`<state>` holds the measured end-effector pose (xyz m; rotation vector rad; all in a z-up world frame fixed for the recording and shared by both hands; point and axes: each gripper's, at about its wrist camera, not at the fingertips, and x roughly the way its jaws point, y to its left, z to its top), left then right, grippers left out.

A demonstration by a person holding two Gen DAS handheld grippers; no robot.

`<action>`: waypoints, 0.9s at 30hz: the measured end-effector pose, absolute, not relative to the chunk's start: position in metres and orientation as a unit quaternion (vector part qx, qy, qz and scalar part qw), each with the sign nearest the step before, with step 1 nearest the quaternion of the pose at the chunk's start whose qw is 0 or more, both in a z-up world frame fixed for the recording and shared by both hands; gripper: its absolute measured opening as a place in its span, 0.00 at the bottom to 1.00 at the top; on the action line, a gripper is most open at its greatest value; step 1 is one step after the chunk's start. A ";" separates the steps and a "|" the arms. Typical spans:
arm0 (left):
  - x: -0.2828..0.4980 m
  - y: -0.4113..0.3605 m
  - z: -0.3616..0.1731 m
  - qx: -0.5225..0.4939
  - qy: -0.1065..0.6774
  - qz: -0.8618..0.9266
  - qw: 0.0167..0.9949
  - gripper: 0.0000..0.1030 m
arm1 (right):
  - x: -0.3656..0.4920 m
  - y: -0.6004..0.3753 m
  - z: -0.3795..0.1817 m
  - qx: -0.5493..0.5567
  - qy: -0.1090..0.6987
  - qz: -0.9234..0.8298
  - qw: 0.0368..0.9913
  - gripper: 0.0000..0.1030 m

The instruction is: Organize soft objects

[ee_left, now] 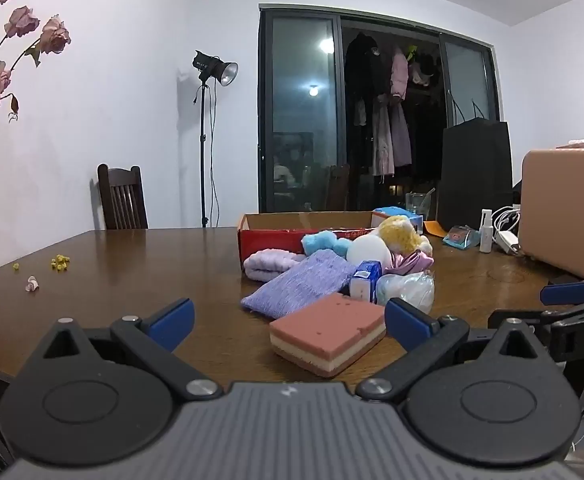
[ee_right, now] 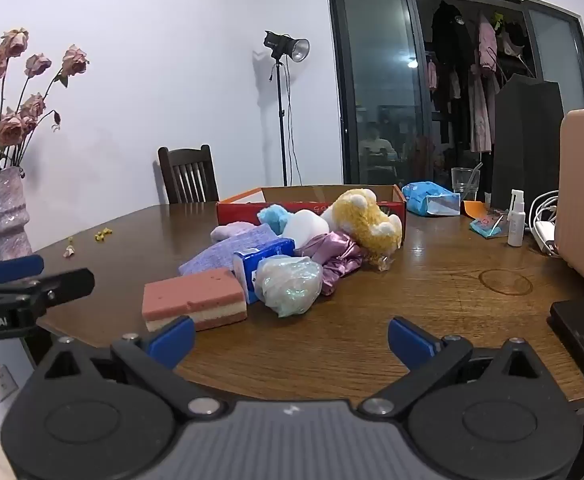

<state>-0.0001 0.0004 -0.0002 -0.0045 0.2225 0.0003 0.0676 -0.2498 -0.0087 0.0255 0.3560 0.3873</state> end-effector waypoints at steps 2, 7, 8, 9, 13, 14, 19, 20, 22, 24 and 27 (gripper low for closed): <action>0.001 0.003 -0.001 -0.003 0.109 0.000 0.994 1.00 | 0.067 -0.249 -0.009 0.012 0.178 0.193 0.965 1.00; 0.003 0.003 -0.010 0.011 0.109 -0.001 0.994 1.00 | 0.071 -0.253 -0.007 0.015 0.181 0.191 0.965 1.00; 0.003 0.004 -0.012 0.011 0.110 -0.001 0.994 1.00 | 0.072 -0.254 -0.007 0.016 0.180 0.190 0.965 1.00; 0.003 0.004 -0.013 0.010 0.109 0.000 0.994 1.00 | 0.068 -0.249 -0.007 0.008 0.173 0.189 0.967 1.00; 0.003 0.002 -0.011 0.009 0.125 0.009 0.992 1.00 | 0.065 -0.246 -0.005 0.006 0.170 0.189 0.967 1.00; 0.003 0.001 -0.012 0.012 0.129 0.008 0.991 1.00 | 0.064 -0.245 -0.004 0.006 0.169 0.188 0.967 1.00; 0.004 -0.002 -0.013 0.015 0.136 0.004 0.991 1.00 | 0.069 -0.248 -0.007 0.011 0.176 0.188 0.966 1.00; 0.003 -0.001 -0.012 0.015 0.136 0.003 0.991 1.00 | 0.069 -0.248 -0.008 0.011 0.176 0.188 0.966 1.00; 0.003 -0.001 -0.012 0.015 0.135 0.003 0.991 1.00 | 0.069 -0.248 -0.008 0.012 0.175 0.188 0.966 1.00; 0.002 0.000 -0.012 0.015 0.133 0.003 0.991 1.00 | 0.069 -0.248 -0.008 0.012 0.175 0.189 0.966 1.00; 0.003 0.001 -0.011 0.015 0.132 0.004 0.991 1.00 | 0.069 -0.249 -0.007 0.011 0.175 0.189 0.966 1.00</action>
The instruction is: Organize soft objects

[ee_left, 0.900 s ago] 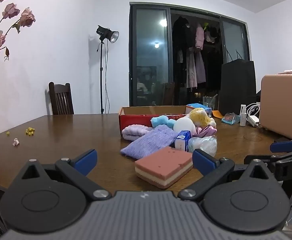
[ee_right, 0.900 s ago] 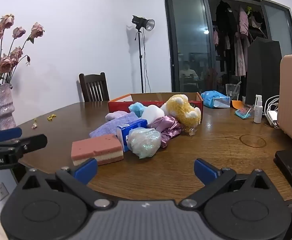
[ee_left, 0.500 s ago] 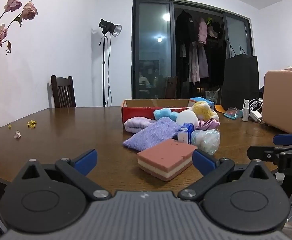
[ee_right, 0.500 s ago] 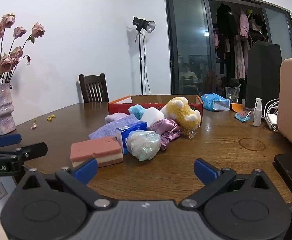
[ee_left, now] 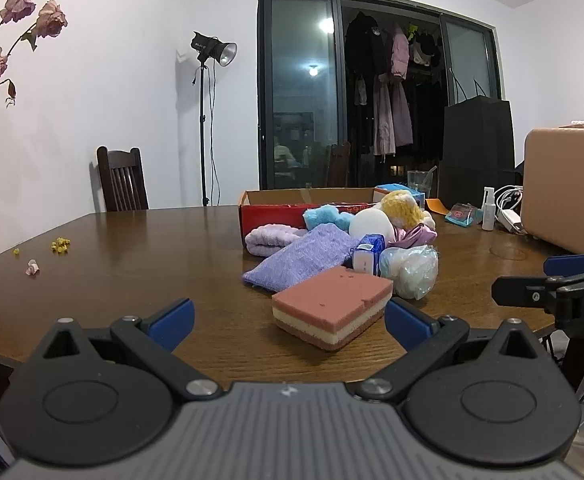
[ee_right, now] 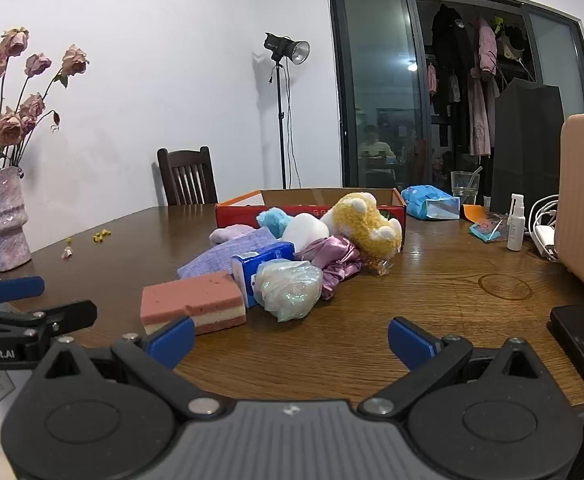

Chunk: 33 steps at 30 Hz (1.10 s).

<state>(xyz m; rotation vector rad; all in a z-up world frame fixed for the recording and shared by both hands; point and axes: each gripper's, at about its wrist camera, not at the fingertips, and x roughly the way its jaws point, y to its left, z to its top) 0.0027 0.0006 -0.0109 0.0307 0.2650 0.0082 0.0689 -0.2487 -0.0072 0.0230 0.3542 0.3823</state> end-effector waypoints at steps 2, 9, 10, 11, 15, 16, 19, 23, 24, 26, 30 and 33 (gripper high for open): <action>0.002 0.001 -0.011 0.015 0.132 0.004 0.991 1.00 | 0.069 -0.249 -0.007 0.011 0.175 0.189 0.966 1.00; 0.002 0.001 -0.009 0.017 0.129 0.002 0.992 1.00 | 0.070 -0.249 -0.007 0.010 0.175 0.191 0.966 1.00; 0.002 0.001 -0.009 0.017 0.128 0.003 0.992 1.00 | 0.070 -0.249 -0.007 0.011 0.175 0.191 0.966 1.00; 0.002 0.001 -0.009 0.017 0.127 0.002 0.992 1.00 | 0.071 -0.250 -0.007 0.012 0.175 0.191 0.966 1.00; 0.002 0.001 -0.009 0.017 0.124 0.002 0.992 1.00 | 0.069 -0.247 -0.007 0.009 0.173 0.191 0.966 1.00; 0.002 0.001 -0.008 0.018 0.124 0.002 0.992 1.00 | 0.069 -0.246 -0.007 0.008 0.172 0.191 0.966 1.00; 0.002 0.001 -0.008 0.018 0.122 0.001 0.992 1.00 | 0.069 -0.246 -0.007 0.009 0.172 0.192 0.966 1.00; 0.002 0.001 -0.007 0.020 0.120 0.000 0.993 1.00 | 0.069 -0.247 -0.007 0.012 0.170 0.190 0.967 1.00; 0.002 0.001 -0.007 0.020 0.120 0.000 0.993 1.00 | 0.069 -0.247 -0.007 0.012 0.170 0.189 0.967 1.00; 0.002 0.001 -0.007 0.020 0.119 0.000 0.993 1.00 | 0.068 -0.248 -0.006 0.012 0.169 0.189 0.967 1.00; 0.002 0.001 -0.007 0.020 0.120 0.000 0.993 1.00 | 0.067 -0.248 -0.006 0.012 0.170 0.192 0.966 1.00; 0.002 0.001 -0.007 0.020 0.120 0.000 0.993 1.00 | 0.067 -0.248 -0.006 0.010 0.171 0.194 0.966 1.00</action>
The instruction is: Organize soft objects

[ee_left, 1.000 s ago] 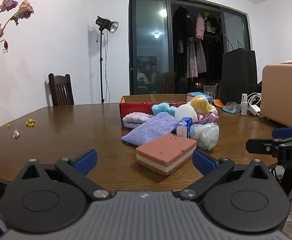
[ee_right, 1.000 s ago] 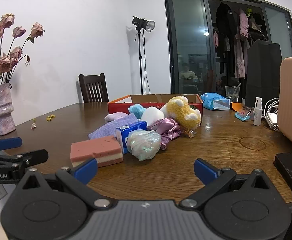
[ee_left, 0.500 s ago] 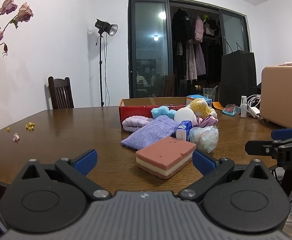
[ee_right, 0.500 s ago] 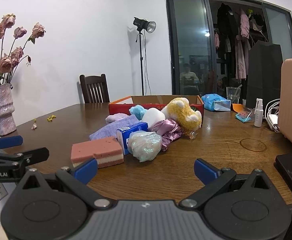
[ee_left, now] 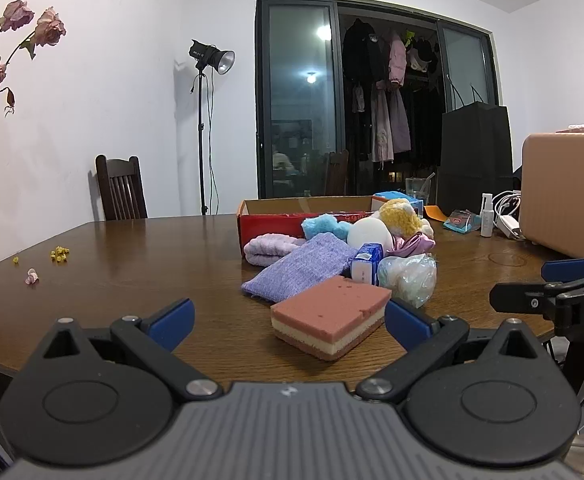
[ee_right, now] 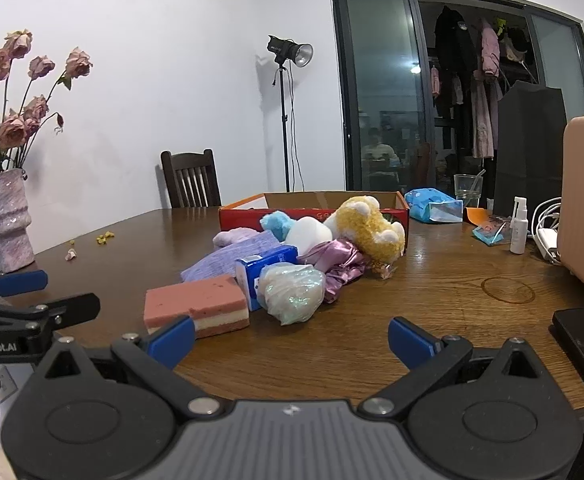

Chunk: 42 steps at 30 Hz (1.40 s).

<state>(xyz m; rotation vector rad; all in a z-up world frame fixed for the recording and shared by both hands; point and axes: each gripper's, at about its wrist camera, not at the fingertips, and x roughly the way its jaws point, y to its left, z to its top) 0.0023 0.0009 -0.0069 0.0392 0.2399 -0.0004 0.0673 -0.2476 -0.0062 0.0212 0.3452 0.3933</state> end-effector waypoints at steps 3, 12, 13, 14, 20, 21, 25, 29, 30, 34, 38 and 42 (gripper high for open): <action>0.002 0.001 -0.007 0.019 0.119 0.000 0.993 1.00 | 0.069 -0.248 -0.006 0.012 0.172 0.193 0.966 1.00; 0.002 0.001 -0.007 0.018 0.121 0.001 0.992 1.00 | 0.069 -0.248 -0.007 0.013 0.173 0.193 0.966 1.00; 0.002 0.001 -0.007 0.018 0.121 0.000 0.992 1.00 | 0.069 -0.248 -0.007 0.013 0.173 0.192 0.966 1.00; 0.002 0.001 -0.007 0.018 0.121 0.000 0.992 1.00 | 0.069 -0.248 -0.007 0.014 0.173 0.192 0.966 1.00; 0.002 0.002 -0.007 0.018 0.121 0.000 0.992 1.00 | 0.071 -0.248 -0.008 0.016 0.174 0.189 0.966 1.00; 0.002 0.001 -0.007 0.018 0.121 0.000 0.992 1.00 | 0.071 -0.248 -0.008 0.016 0.174 0.190 0.966 1.00; 0.002 0.001 -0.007 0.018 0.121 0.001 0.992 1.00 | 0.071 -0.248 -0.009 0.015 0.175 0.192 0.966 1.00; 0.002 0.002 -0.007 0.018 0.121 0.000 0.992 1.00 | 0.071 -0.248 -0.009 0.015 0.175 0.192 0.966 1.00; 0.002 0.002 -0.007 0.018 0.121 0.001 0.992 1.00 | 0.071 -0.248 -0.009 0.015 0.175 0.192 0.966 1.00; 0.002 0.002 -0.007 0.017 0.120 0.000 0.993 1.00 | 0.072 -0.246 -0.010 0.014 0.175 0.193 0.965 1.00; 0.003 0.002 -0.007 0.017 0.121 -0.001 0.993 1.00 | 0.072 -0.246 -0.010 0.014 0.176 0.194 0.965 1.00; 0.010 0.004 -0.008 0.011 0.135 0.010 0.991 1.00 | 0.072 -0.245 -0.010 0.012 0.178 0.197 0.964 1.00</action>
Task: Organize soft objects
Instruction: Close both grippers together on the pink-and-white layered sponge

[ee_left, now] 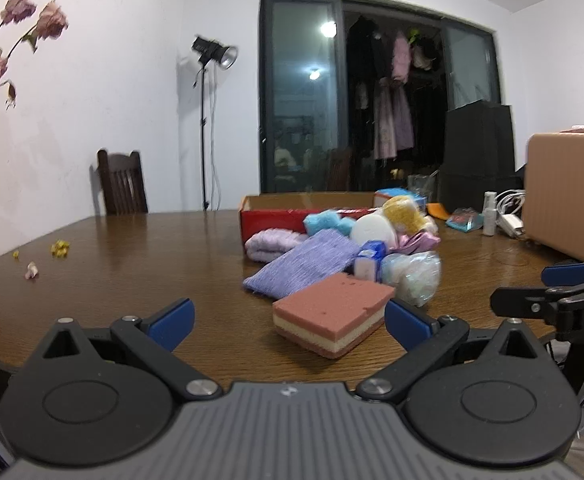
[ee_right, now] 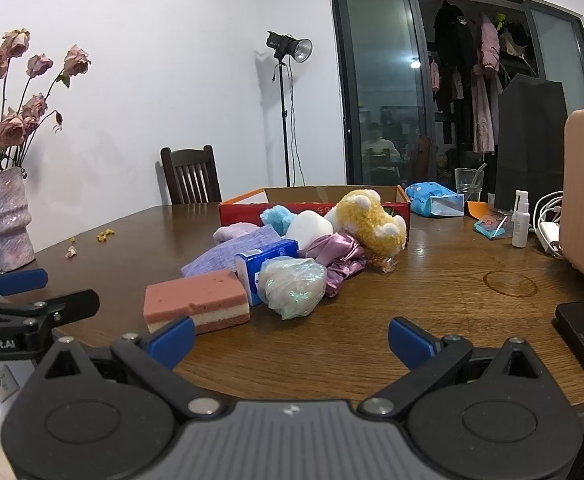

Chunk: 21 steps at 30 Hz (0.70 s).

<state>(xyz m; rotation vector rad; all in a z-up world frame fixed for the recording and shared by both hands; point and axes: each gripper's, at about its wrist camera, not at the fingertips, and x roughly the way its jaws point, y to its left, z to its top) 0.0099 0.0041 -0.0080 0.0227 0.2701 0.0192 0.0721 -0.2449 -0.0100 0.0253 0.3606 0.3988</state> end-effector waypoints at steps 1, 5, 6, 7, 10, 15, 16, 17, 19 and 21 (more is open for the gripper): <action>0.015 0.006 -0.008 0.006 0.144 0.016 0.989 1.00 | 0.074 -0.243 -0.009 0.013 0.179 0.199 0.963 1.00; 0.034 0.023 -0.008 -0.044 0.173 0.016 0.984 1.00 | 0.086 -0.231 0.000 0.012 0.159 0.245 0.956 0.96; 0.039 0.027 -0.008 -0.053 0.179 0.017 0.982 0.98 | 0.092 -0.225 0.002 0.013 0.162 0.260 0.952 0.85; 0.045 0.031 -0.009 -0.062 0.187 0.018 0.980 0.94 | 0.102 -0.218 0.004 0.018 0.173 0.274 0.946 0.76; 0.064 0.041 -0.014 -0.084 0.222 0.010 0.971 0.72 | 0.132 -0.199 -0.001 0.024 0.209 0.304 0.929 0.62; 0.089 0.049 -0.020 -0.142 0.268 -0.034 0.952 0.53 | 0.177 -0.174 -0.012 0.027 0.234 0.307 0.922 0.46; 0.092 0.049 -0.021 -0.148 0.273 -0.040 0.950 0.53 | 0.186 -0.171 -0.015 0.031 0.249 0.305 0.919 0.45; 0.095 0.049 -0.021 -0.155 0.275 -0.043 0.948 0.52 | 0.195 -0.169 -0.018 0.040 0.266 0.305 0.914 0.45; 0.098 0.050 -0.021 -0.157 0.275 -0.049 0.947 0.44 | 0.204 -0.168 -0.024 0.053 0.275 0.308 0.909 0.43; 0.098 0.054 -0.021 -0.164 0.274 -0.057 0.946 0.41 | 0.199 -0.171 -0.022 0.050 0.283 0.311 0.906 0.37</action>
